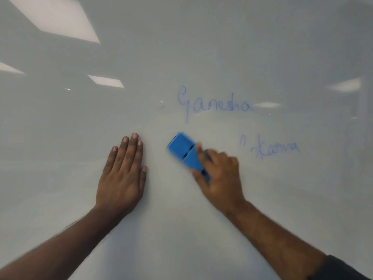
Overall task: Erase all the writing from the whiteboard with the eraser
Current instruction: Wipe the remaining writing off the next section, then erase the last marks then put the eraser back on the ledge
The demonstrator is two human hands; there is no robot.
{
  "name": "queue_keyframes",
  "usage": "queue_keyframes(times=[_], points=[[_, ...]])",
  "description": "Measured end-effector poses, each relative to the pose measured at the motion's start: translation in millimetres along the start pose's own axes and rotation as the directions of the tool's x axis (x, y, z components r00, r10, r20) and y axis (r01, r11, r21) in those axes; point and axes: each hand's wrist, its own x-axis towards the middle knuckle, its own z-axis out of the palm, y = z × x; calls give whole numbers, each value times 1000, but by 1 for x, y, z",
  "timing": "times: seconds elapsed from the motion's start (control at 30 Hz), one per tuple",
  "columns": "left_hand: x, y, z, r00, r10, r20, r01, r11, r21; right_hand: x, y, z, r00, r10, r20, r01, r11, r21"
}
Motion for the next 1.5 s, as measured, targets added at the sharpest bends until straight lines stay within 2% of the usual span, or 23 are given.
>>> queue_keyframes(times=[0.07, 0.1, 0.17, 0.23, 0.33, 0.4, 0.47, 0.53, 0.6, 0.67, 0.73, 0.8, 0.87, 0.93, 1.0, 1.07, 1.13, 1.17, 1.23, 1.33, 1.4, 1.5], points=[[0, -1, -1, 1000, 5, 3, -5, 1000, -3, -28, -4, 0, 972, -214, 95, 219, 974, -49], [0, -1, -2, 1000, 10, 4, -10, 1000, -5, -36, 1, -2, 952, -275, 131, 286, 955, -77], [0, -3, -4, 1000, 22, 6, -22, 1000, -1, -38, 17, -7, 942, -295, 158, 314, 942, -116], [-1, -5, -7, 999, 33, 11, -33, 999, 8, -30, 32, -11, 969, -206, 137, 222, 968, -117], [0, -5, -9, 999, 37, 24, -38, 999, 17, -6, 52, -18, 999, 17, 40, -13, 994, -110], [1, -6, -11, 998, 43, 39, -44, 999, 25, 12, 62, -20, 987, 162, -21, -163, 984, -69], [4, -8, -13, 997, 57, 50, -59, 998, 37, 24, 61, -18, 966, 253, -59, -254, 967, -15], [9, -7, -15, 997, 58, 50, -60, 997, 40, 22, 47, -15, 983, 184, -31, -184, 983, -16], [17, -3, -15, 998, 48, 41, -49, 998, 28, 8, 29, -12, 998, -10, 61, 12, 999, -34], [28, 1, -15, 999, 45, 31, -45, 999, 19, -9, 22, -12, 980, -145, 138, 152, 987, -43], [43, 3, -16, 999, 43, 12, -43, 999, 10, -10, 33, -14, 978, -149, 147, 158, 986, -50], [61, 0, -18, 999, 46, -7, -46, 999, 25, -2, 52, -17, 996, -23, 81, 25, 1000, -18], [78, -8, -20, 999, 45, -6, -45, 998, 52, 10, 76, -21, 979, 201, -35, -198, 976, 87], [88, -19, -21, 999, 31, 9, -31, 997, 70, 18, 93, -23, 906, 407, -116, -384, 905, 181], [91, -25, -19, 1000, 21, 13, -22, 996, 82, 30, 101, -21, 826, 536, -175, -491, 836, 243], [90, -25, -16, 1000, 20, 1, -20, 996, 91, 48, 103, -17, 752, 617, -234, -558, 784, 273], [90, -24, -15, 1000, 21, -19, -19, 996, 88, 69, 100, -12, 708, 643, -292, -580, 765, 279], [90, -23, -14, 1000, 19, -24, -17, 996, 88, 78, 95, -9, 709, 635, -307, -572, 772, 276], [90, -23, -14, 1000, 15, -27, -13, 996, 90, 90, 77, -3, 774, 551, -313, -492, 834, 251], [89, -24, -15, 1000, 14, -19, -13, 996, 91, 86, 33, 5, 915, 306, -262, -264, 947, 183], [89, -25, -15, 1000, 23, -10, -22, 996, 81, 69, 10, 5, 980, 117, -159, -97, 987, 128], [89, -31, -17, 999, 43, -7, -42, 996, 78, 43, 15, -2, 991, -136, -12, 137, 990, 45]])
